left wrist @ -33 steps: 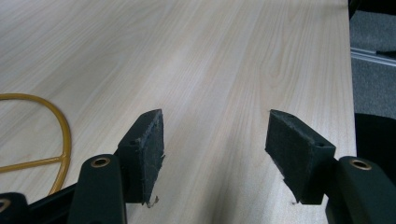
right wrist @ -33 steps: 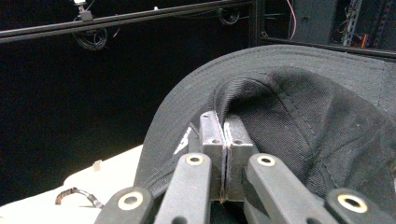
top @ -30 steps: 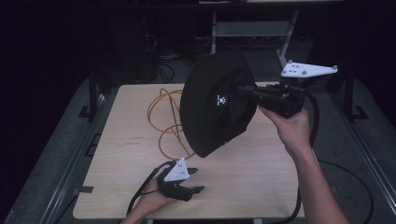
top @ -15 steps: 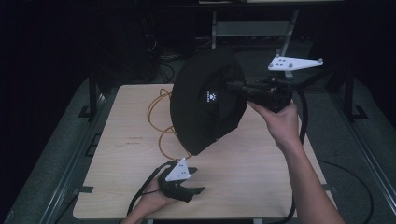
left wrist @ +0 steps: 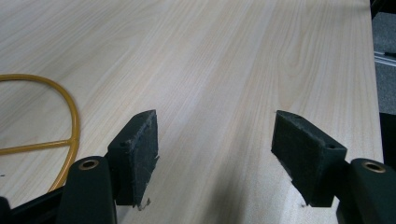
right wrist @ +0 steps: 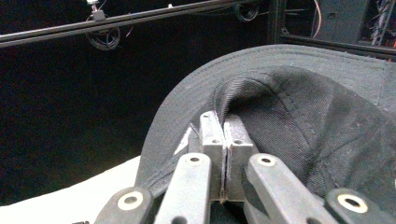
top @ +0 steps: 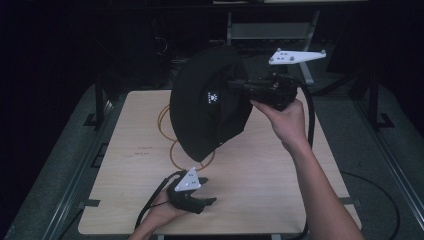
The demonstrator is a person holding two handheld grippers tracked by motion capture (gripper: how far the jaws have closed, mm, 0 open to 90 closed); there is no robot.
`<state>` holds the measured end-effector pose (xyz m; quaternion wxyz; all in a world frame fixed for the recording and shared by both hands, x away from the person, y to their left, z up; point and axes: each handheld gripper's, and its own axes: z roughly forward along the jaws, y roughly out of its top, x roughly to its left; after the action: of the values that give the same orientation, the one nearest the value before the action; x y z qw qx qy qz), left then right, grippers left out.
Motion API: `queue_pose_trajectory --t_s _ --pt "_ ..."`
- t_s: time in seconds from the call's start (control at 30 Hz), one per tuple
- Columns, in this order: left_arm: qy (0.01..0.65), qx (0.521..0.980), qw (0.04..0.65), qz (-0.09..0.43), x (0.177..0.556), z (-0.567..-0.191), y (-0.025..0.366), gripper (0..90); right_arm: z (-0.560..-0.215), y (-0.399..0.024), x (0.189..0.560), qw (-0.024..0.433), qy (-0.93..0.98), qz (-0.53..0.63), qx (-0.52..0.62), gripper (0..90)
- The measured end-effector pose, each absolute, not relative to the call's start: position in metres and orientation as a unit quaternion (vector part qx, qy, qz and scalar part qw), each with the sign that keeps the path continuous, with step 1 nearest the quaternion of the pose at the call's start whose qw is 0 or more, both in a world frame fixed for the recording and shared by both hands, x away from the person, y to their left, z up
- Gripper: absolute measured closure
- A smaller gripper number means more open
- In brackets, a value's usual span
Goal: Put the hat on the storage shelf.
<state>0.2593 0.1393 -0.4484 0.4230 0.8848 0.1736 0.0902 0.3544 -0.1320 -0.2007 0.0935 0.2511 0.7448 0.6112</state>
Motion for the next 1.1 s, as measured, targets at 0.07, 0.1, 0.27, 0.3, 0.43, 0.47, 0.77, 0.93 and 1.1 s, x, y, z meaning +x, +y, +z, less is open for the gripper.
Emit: queue_pose_trajectory --t_s 0.07,0.1,0.27,0.3,0.43,0.47,0.77,0.93,1.1 --pt "0.170 0.884 0.426 0.091 0.259 -0.448 0.140 30.9 -0.198 -0.125 0.358 0.089 0.748 0.609 0.248 89.1" --pt "0.169 0.883 0.427 0.091 0.259 -0.447 0.141 30.9 -0.196 -0.118 0.362 0.085 0.750 0.607 0.247 89.1" --pt "0.169 0.882 0.429 0.092 0.259 -0.447 0.142 30.9 -0.191 -0.106 0.367 0.079 0.756 0.603 0.241 89.1" --pt "0.169 0.882 0.429 0.091 0.258 -0.447 0.142 30.9 -0.188 -0.100 0.370 0.077 0.760 0.599 0.241 89.0" --pt "0.165 0.881 0.435 0.092 0.258 -0.448 0.142 30.8 -0.185 -0.089 0.378 0.074 0.764 0.594 0.241 89.0" --pt "0.165 0.881 0.433 0.092 0.259 -0.448 0.142 30.8 -0.185 -0.089 0.378 0.074 0.764 0.594 0.241 89.0" --pt "0.159 0.886 0.427 0.091 0.260 -0.449 0.140 30.8 -0.185 -0.060 0.397 0.059 0.782 0.573 0.238 89.0" --pt "0.155 0.886 0.428 0.086 0.257 -0.449 0.138 30.8 -0.189 -0.047 0.404 0.051 0.788 0.566 0.239 88.9" --pt "0.150 0.888 0.427 0.083 0.256 -0.450 0.136 30.8 -0.193 -0.039 0.409 0.044 0.791 0.561 0.239 88.8"
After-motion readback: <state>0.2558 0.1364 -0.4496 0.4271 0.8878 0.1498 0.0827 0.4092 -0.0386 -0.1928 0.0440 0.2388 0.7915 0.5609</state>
